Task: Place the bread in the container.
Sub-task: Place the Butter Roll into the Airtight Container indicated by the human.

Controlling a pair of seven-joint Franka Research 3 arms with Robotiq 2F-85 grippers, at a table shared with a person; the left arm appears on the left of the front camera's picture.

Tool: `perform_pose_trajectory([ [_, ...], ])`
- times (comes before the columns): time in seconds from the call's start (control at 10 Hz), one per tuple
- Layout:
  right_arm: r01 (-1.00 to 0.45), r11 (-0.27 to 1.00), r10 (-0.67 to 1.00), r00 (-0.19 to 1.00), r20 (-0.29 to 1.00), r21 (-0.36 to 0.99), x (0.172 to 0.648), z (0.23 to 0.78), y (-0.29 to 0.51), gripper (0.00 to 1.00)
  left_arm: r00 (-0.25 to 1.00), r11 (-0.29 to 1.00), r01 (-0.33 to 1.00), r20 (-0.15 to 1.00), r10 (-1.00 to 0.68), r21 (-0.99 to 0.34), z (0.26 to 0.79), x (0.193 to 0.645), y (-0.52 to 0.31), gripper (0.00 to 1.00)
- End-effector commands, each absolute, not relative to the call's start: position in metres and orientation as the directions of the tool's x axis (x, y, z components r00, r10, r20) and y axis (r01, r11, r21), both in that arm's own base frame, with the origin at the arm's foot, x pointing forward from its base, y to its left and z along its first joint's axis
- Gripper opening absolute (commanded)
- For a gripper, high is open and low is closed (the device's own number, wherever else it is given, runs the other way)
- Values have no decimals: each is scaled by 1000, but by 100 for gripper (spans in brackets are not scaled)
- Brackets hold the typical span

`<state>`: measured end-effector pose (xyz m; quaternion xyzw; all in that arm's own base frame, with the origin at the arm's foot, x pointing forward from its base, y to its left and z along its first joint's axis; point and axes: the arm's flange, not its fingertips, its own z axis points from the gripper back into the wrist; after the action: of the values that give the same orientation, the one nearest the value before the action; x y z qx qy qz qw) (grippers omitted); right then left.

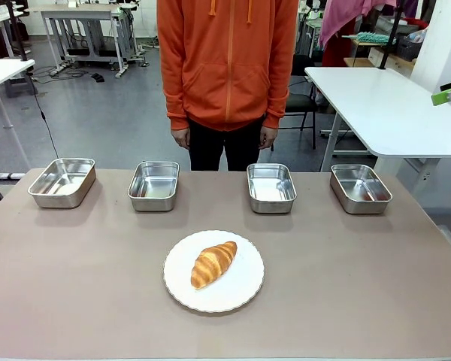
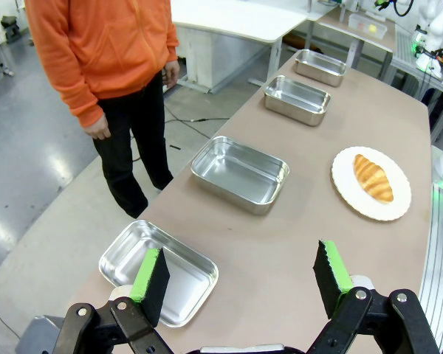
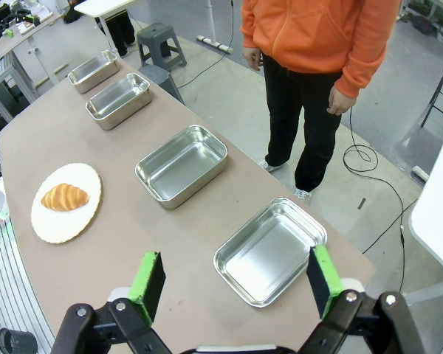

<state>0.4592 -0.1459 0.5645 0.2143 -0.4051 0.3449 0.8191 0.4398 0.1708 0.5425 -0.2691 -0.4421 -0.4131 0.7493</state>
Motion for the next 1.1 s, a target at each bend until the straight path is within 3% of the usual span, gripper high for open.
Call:
perform_pose_trajectory([
  [0.0,-741,668,379,422,824,72,460,566,-144,100,255,510,860,888,-382,-28,544,439,171,100],
  [1.0,-741,668,379,422,824,72,460,566,-144,100,255,510,860,888,-382,-28,544,439,171,100],
])
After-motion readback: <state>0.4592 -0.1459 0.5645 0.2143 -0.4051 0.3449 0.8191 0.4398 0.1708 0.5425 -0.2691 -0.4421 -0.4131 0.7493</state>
